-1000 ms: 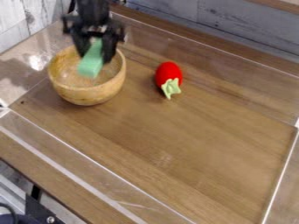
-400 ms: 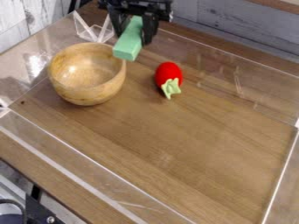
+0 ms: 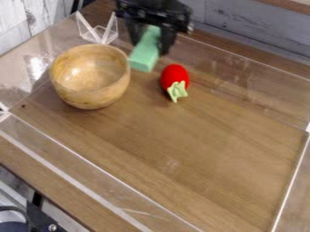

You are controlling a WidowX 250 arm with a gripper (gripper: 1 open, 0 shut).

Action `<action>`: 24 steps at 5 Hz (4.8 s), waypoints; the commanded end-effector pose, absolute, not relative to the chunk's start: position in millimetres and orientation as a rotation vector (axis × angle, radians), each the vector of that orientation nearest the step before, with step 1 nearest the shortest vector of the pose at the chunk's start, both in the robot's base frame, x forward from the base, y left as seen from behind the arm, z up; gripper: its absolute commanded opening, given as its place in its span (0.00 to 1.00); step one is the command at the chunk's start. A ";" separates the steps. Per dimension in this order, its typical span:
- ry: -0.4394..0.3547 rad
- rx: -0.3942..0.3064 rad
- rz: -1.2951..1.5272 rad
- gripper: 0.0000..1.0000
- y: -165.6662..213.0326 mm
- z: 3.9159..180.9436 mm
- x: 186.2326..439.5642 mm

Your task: Remove the green block from the brown bowl and put it on the table

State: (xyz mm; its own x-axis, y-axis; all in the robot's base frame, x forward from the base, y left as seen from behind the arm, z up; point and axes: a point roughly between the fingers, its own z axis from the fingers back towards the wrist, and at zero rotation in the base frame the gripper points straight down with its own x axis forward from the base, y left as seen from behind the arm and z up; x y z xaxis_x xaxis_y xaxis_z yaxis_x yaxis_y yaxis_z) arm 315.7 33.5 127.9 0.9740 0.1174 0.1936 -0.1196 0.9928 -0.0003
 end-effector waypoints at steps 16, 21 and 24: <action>-0.321 0.039 0.143 0.00 2.7 96.9 253.2; -0.293 -0.046 0.146 0.00 -0.1 57.2 235.3; -0.300 -0.081 0.153 0.00 11.0 47.9 240.0</action>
State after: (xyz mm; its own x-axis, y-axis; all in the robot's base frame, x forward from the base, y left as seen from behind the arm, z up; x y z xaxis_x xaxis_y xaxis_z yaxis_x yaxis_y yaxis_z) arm 233.4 9.5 41.1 0.9528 0.1630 0.2560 -0.1413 0.9848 -0.1012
